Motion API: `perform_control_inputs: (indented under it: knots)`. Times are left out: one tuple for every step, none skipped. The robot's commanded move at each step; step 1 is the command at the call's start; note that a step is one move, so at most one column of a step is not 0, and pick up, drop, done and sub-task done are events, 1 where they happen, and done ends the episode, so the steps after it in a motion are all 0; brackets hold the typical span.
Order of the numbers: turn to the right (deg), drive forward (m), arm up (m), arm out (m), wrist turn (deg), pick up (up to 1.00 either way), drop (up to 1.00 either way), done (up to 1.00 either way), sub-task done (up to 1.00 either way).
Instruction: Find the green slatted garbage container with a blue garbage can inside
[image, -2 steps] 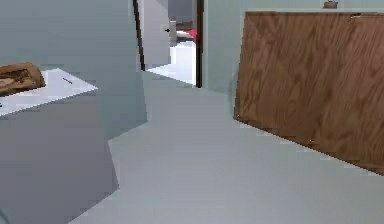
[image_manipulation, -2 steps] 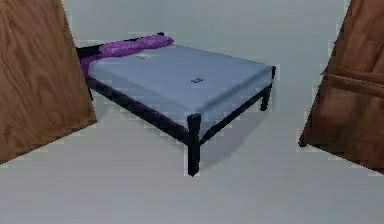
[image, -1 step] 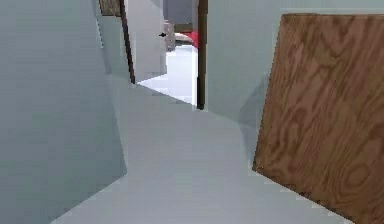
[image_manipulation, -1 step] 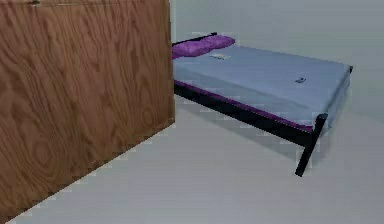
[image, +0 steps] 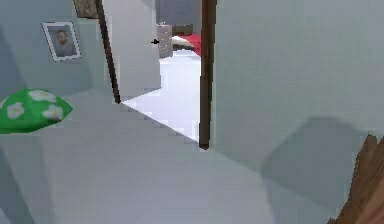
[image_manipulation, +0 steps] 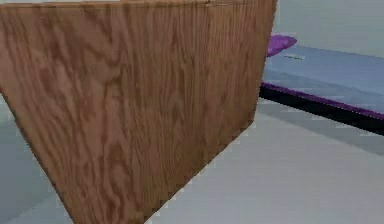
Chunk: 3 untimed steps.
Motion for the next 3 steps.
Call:
perform_control_inputs:
  knots:
    - [0.0, 0.6, 0.0, 0.0, 0.0, 0.0, 0.0, 0.0, 0.0]
    - [-15.0, 0.0, 0.0, 0.0, 0.0, 0.0, 0.0, 0.0, 0.0]
    - [0.0, 1.0, 0.0, 0.0, 0.0, 0.0, 0.0, 0.0, 0.0]
